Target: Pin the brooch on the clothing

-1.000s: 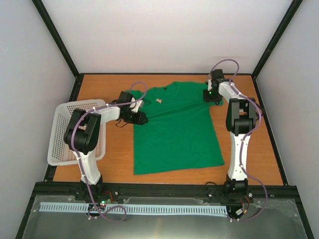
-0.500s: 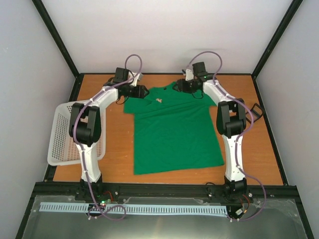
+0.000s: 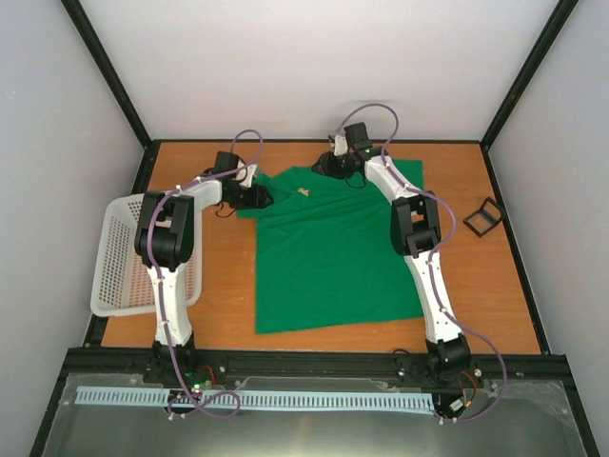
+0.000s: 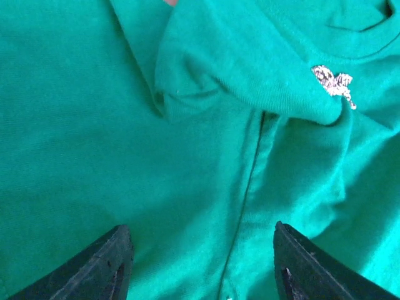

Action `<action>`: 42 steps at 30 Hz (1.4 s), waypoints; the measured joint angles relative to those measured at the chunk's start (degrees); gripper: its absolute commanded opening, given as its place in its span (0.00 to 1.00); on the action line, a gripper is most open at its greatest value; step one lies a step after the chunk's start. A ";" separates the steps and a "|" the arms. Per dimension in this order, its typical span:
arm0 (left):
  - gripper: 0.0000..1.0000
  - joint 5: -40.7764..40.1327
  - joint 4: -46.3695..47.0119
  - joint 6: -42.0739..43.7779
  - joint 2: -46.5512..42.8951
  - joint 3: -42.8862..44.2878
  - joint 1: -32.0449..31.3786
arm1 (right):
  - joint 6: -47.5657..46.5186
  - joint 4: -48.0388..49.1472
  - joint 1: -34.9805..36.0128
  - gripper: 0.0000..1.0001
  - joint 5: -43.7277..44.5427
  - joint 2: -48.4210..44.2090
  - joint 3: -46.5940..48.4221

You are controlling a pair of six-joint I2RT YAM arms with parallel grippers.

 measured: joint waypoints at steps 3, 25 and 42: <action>0.63 -0.33 0.81 -0.48 -1.18 -2.08 0.59 | -1.31 -3.67 -0.15 0.37 6.10 3.10 4.26; 0.68 0.94 -5.88 1.03 1.05 3.89 5.33 | -8.66 -7.32 -4.09 0.57 17.22 2.54 7.96; 0.94 -3.74 -2.16 -0.61 -16.52 1.29 1.29 | -14.53 -22.71 -7.63 1.00 22.34 -23.37 -11.13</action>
